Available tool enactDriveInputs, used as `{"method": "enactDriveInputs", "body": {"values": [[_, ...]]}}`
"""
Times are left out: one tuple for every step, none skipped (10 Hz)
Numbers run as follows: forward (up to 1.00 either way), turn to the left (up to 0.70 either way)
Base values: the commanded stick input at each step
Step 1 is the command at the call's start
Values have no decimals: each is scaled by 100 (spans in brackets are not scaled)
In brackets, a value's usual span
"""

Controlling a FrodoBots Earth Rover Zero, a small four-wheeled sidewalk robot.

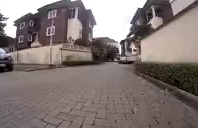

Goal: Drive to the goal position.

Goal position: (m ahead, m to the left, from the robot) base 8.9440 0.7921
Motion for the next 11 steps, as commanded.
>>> {"method": "enactDriveInputs", "body": {"values": [[70, 0], [70, 0], [70, 0], [70, 0], [70, 0], [70, 0], [70, 0], [70, 0], [70, 0], [70, 0], [70, 0]]}}
